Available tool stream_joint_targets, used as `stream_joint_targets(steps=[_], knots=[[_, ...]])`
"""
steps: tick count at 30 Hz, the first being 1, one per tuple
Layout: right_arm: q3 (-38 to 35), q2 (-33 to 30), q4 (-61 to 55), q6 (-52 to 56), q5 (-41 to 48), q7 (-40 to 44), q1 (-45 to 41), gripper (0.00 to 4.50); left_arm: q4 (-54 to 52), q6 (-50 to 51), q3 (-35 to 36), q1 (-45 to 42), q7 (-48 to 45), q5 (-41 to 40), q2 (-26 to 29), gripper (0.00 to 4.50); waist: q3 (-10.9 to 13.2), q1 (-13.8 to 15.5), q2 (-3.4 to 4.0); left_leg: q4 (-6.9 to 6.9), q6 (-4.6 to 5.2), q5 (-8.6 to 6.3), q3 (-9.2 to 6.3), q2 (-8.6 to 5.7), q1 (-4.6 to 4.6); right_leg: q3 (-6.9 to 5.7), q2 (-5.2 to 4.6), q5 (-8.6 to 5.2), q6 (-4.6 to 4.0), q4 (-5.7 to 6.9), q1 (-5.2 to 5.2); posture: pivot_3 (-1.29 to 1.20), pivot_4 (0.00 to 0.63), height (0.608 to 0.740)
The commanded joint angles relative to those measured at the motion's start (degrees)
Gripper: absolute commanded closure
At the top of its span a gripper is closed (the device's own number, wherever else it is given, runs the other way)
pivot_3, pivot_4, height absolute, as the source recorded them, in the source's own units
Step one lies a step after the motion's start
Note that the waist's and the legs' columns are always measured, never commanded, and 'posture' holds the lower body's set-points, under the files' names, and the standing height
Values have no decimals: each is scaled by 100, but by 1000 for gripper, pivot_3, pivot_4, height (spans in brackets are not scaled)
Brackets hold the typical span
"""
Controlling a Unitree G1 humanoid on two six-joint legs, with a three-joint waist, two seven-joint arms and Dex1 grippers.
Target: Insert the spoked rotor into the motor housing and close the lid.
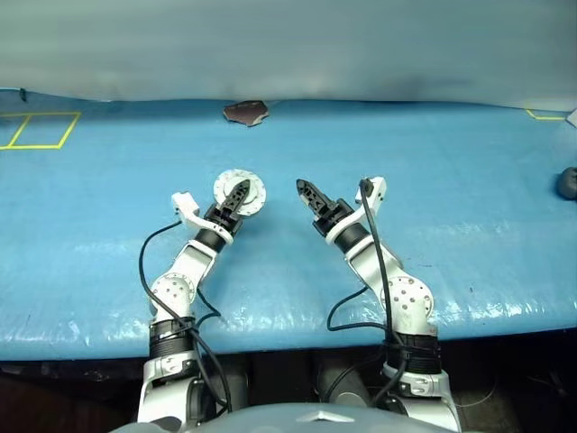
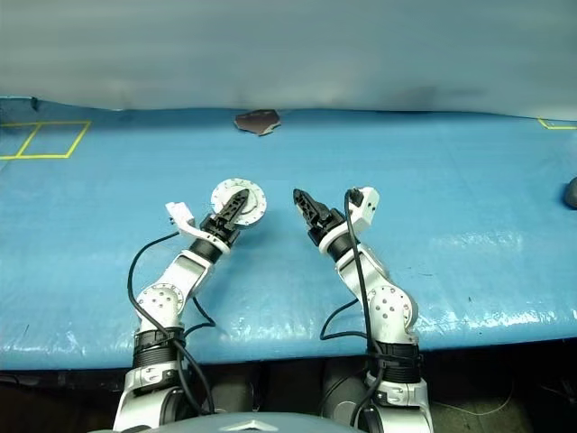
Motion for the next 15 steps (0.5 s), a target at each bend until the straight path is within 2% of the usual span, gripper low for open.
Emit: stream_joint_targets(steps=[1,5,8,12,15], knots=[[538,-351,-440,218,-174,728,194,1343,-44,-836,339,-298,525,455,137,1837,0,-4,0,-1,0,0,0,0,-1,0,0,0,0,0,-2,0,150,740],[1427,-1076,-566,-253,-1434,1237,271,1343,330,-1251,308,-407,715,1093,403,1837,-1,40,-4,1,2,-1,1,-1,-3,-2,0,-1,1,-1,0,0,150,740],[2000,-1495,-422,-979,-2326,1769,275,1343,608,-1326,486,-525,714,1058,510,1837,5,100,-18,14,3,-2,-1,-6,-3,-3,-2,-11,38,-5,9,0,150,740],[2278,-1576,-371,-1428,-2587,2397,325,1343,855,-1364,675,-534,638,983,649,1837,17,92,-44,18,0,0,-1,-4,-2,-3,-1,-5,43,-4,10,0,150,740],[2275,-1532,-286,-1568,-2783,2474,342,1343,917,-1453,727,-420,458,1040,735,1837,19,57,-51,18,-1,0,-1,-1,1,-3,1,-4,41,-1,10,0,150,740]])
